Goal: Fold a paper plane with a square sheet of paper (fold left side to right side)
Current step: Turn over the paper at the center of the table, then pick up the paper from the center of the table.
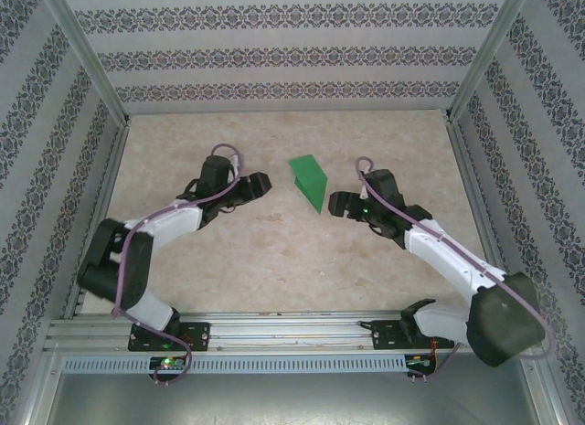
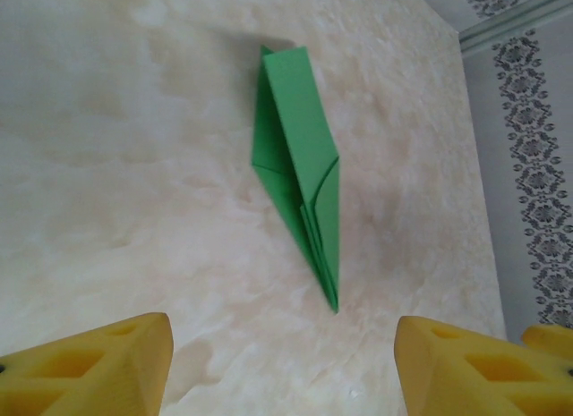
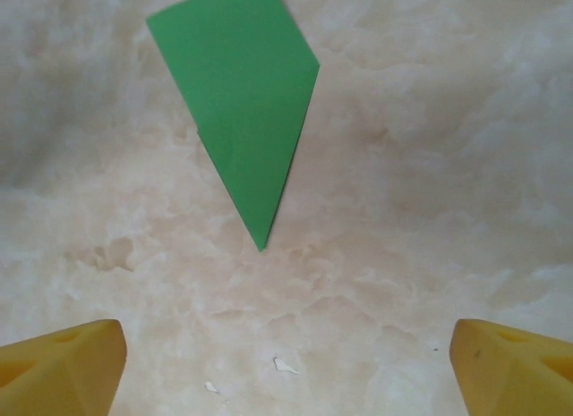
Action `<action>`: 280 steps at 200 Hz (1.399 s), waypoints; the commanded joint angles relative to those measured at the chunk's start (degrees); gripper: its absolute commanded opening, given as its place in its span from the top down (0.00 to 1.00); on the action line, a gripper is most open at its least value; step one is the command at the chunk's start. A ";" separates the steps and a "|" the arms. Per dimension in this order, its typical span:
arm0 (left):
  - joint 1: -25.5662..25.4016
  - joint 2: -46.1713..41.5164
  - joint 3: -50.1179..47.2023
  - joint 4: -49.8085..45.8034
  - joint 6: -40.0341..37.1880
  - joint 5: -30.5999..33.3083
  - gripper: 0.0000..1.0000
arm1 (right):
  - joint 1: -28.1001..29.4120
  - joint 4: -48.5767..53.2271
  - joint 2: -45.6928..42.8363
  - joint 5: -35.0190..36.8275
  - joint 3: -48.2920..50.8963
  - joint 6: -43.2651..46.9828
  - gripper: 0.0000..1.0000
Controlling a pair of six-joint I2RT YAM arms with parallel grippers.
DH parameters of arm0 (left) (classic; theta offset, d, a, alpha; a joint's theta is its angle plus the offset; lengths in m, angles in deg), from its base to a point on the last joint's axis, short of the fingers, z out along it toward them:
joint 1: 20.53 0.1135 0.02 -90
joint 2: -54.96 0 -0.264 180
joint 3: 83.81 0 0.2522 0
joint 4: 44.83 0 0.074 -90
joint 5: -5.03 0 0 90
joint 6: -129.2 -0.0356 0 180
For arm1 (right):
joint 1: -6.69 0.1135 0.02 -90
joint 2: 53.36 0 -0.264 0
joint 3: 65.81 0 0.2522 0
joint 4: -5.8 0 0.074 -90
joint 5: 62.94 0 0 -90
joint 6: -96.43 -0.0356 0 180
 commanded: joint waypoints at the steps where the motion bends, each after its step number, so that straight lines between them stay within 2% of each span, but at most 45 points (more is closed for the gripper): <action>1: -2.26 6.01 5.37 7.09 2.97 -2.11 0.34 | -3.16 -10.14 -3.40 -7.76 4.62 -5.33 0.03; 40: -3.54 17.03 12.33 10.20 5.84 -1.85 0.38 | -7.31 -12.01 -7.13 -12.04 8.84 -7.33 0.02; 109: -4.36 29.20 23.37 9.70 6.99 -2.92 0.44 | -10.00 -11.83 -10.69 -13.40 11.43 -7.80 0.02; 136: -4.49 32.61 26.83 8.65 7.11 -3.33 0.53 | -10.62 -11.83 -10.83 -13.92 11.56 -7.82 0.02; 161: -4.47 35.16 29.53 8.45 7.28 -4.49 0.66 | -11.34 -11.88 -10.22 -15.27 11.57 -7.73 0.02; 176: -4.49 35.68 30.39 7.97 6.78 -4.97 0.74 | -12.42 -12.14 -9.31 -17.74 11.40 -7.66 0.02; 197: -4.49 35.37 30.48 7.45 5.34 -5.89 0.90 | -14.35 -13.28 -6.37 -24.28 10.58 -6.58 0.02; 218: -4.09 33.64 28.71 7.50 3.77 -7.92 1.00 | -15.40 -13.47 -1.74 -31.40 8.44 -3.95 0.05; 247: -2.87 28.64 22.01 9.88 1.91 -13.45 1.00 | -15.64 -13.89 5.53 -37.53 5.50 0.64 0.13; 280: -1.87 20.78 11.96 11.64 -1.36 -20.50 1.00 | -15.14 -17.20 13.54 -41.63 3.27 4.75 0.14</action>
